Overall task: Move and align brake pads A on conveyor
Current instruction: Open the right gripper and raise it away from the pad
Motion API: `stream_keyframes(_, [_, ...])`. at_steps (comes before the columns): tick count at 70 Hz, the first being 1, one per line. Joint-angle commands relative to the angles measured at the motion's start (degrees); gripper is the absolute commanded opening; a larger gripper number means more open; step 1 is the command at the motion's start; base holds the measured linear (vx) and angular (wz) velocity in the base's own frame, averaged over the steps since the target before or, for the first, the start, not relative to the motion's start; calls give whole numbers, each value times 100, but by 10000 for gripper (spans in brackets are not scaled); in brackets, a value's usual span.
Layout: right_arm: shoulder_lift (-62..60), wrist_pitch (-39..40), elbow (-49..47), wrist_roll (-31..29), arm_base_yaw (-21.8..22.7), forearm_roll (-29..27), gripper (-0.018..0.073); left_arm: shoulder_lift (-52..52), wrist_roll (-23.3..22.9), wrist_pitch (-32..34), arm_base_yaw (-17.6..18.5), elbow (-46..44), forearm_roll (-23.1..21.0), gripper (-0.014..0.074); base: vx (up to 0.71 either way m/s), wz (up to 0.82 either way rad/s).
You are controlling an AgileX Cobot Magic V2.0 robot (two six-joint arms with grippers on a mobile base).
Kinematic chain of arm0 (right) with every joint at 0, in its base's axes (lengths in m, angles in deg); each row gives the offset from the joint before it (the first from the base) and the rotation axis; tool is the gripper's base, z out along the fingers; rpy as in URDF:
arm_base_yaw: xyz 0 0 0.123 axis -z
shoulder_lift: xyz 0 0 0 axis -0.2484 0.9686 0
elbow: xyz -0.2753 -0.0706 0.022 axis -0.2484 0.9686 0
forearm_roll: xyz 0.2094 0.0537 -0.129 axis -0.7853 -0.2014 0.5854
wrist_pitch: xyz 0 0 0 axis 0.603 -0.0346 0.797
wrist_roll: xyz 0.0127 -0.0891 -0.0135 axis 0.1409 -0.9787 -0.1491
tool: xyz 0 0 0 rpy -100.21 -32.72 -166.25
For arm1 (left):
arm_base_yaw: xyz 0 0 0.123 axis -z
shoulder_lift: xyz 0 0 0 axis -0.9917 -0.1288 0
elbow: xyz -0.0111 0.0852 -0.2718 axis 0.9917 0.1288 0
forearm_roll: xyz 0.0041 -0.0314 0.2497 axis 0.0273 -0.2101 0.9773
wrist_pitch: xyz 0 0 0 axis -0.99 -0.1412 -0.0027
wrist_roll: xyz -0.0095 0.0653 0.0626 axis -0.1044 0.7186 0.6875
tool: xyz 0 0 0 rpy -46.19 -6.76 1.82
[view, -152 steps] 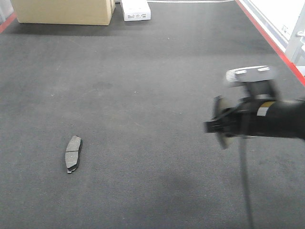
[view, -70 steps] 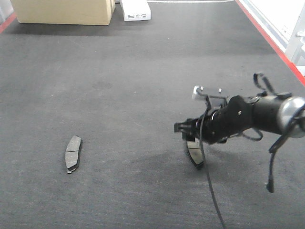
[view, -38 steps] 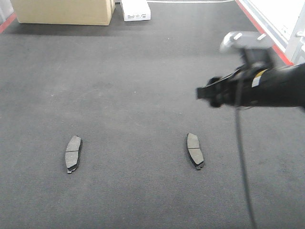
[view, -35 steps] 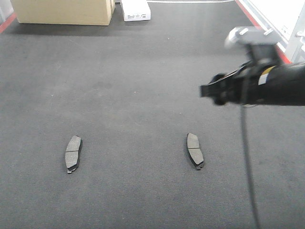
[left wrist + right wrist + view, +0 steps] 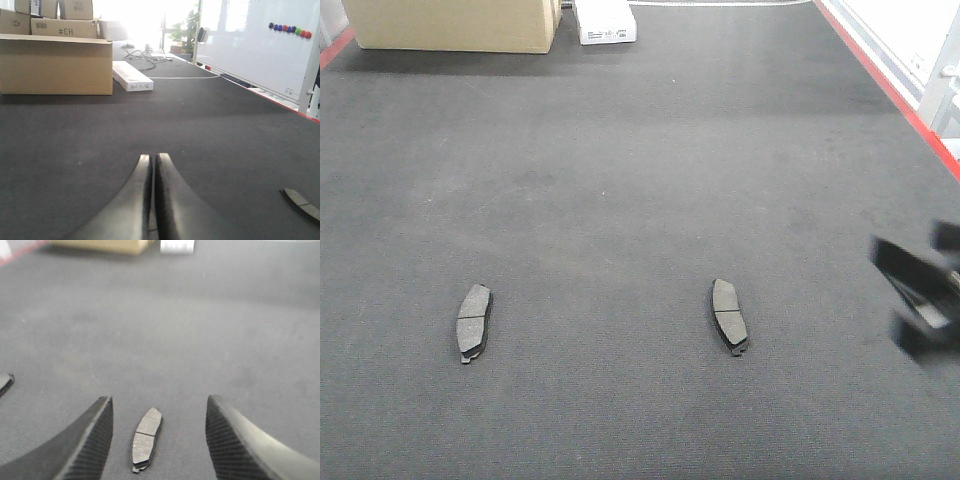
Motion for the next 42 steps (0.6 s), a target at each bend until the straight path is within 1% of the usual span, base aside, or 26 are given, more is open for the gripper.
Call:
stream_keyframes(1, [-653, 501, 263, -50, 14, 125, 387, -68, -1, 390, 42, -132, -18, -6, 0, 0])
stream_keyframes(10, [-1380, 474, 683, -50, 14, 125, 372, -68, -1, 390, 42, -132, -18, -6, 0, 0])
stream_keyframes(16, [-1674, 474, 849, -50, 14, 120, 322, -68, -1, 390, 42, -132, -18, -6, 0, 0])
stream_keyframes(19, [-1789, 458, 909, -50, 14, 120, 281, -68, -1, 390, 42, -132, -18, -6, 0, 0])
stream_keyframes(29, [-1877, 414, 924, -50, 14, 125, 71, -68, -1, 390, 42, -132, -18, -6, 0, 0])
stream_keyframes(34, [-1877, 414, 924, -50, 14, 125, -15, -68, -1, 390, 42, -132, -18, -6, 0, 0])
stream_keyframes(42, [-1877, 420, 924, -50, 14, 119, -9, -68, -1, 390, 42, -132, -18, -6, 0, 0])
